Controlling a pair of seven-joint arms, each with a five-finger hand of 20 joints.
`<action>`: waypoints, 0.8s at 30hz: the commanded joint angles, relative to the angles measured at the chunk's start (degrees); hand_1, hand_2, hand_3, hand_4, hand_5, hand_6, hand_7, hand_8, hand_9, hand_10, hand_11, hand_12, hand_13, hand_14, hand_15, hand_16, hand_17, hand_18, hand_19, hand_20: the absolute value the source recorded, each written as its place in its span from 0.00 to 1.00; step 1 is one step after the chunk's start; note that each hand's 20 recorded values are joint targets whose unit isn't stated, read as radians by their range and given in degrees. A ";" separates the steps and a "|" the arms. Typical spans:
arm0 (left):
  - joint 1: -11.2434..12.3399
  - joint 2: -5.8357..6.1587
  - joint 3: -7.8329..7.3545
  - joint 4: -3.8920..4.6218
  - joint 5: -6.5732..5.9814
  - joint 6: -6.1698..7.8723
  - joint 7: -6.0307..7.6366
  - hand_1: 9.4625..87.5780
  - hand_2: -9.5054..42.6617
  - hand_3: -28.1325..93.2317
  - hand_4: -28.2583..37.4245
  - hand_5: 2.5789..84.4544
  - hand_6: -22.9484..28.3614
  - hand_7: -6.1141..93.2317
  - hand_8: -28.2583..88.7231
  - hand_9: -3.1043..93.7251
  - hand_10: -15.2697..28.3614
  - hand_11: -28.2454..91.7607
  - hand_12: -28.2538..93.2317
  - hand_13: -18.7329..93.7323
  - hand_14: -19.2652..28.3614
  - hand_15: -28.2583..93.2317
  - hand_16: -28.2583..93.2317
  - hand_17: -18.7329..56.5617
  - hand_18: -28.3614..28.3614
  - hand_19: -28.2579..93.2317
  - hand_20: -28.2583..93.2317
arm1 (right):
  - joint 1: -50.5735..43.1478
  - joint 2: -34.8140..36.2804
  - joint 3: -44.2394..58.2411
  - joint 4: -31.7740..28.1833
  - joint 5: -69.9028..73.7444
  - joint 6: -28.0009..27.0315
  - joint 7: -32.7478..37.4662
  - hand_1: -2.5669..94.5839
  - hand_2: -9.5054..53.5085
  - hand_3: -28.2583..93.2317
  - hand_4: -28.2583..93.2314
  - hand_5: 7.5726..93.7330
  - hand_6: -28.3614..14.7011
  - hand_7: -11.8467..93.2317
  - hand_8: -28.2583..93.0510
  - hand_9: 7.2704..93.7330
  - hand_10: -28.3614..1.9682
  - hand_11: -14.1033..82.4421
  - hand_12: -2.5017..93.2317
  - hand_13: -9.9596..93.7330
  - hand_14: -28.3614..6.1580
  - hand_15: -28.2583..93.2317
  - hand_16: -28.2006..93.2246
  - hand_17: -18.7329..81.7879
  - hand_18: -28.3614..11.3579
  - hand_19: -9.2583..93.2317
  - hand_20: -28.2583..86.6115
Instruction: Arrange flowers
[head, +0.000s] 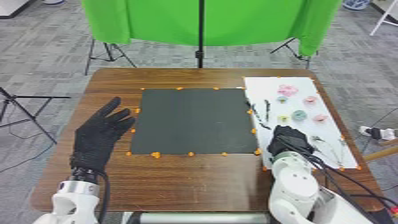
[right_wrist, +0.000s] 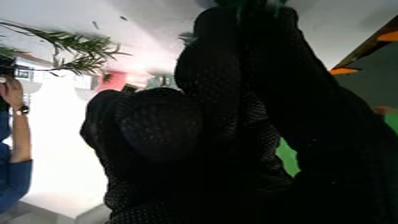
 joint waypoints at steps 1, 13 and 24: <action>1.12 0.28 -0.50 -0.54 -0.24 0.46 -0.07 0.22 0.34 0.89 0.08 0.45 0.64 0.20 0.15 0.43 0.83 0.46 0.32 0.43 1.00 0.69 0.15 0.15 0.94 0.70 0.32 | -2.56 2.94 -0.89 0.16 -3.23 10.26 -0.62 0.61 0.00 0.81 0.00 0.91 0.54 0.44 0.32 0.91 0.56 0.69 0.29 0.92 0.55 0.82 0.38 0.73 0.19 1.00 0.69; -1.19 -0.40 -2.08 -1.12 0.64 0.43 -3.06 0.22 0.34 0.89 0.09 0.45 0.63 0.20 0.15 0.43 0.83 0.46 0.32 0.43 1.00 0.69 0.15 0.15 0.94 0.70 0.32 | 1.98 0.11 -1.55 -4.74 -7.39 15.99 -3.67 0.61 0.00 0.83 0.00 0.94 0.53 0.41 0.34 0.93 0.57 0.68 0.29 0.93 0.56 0.82 0.38 0.74 0.19 1.00 0.70; -2.17 1.01 -2.22 -2.37 0.89 1.23 -3.48 0.22 0.34 0.89 0.08 0.45 0.63 0.20 0.15 0.43 0.84 0.46 0.32 0.43 1.00 0.69 0.15 0.15 0.94 0.70 0.32 | 20.94 -16.83 -13.61 5.69 -6.54 13.80 -16.34 0.61 0.00 0.84 0.00 0.94 0.52 0.40 0.35 0.93 0.57 0.68 0.29 0.93 0.56 0.82 0.38 0.74 0.19 1.00 0.72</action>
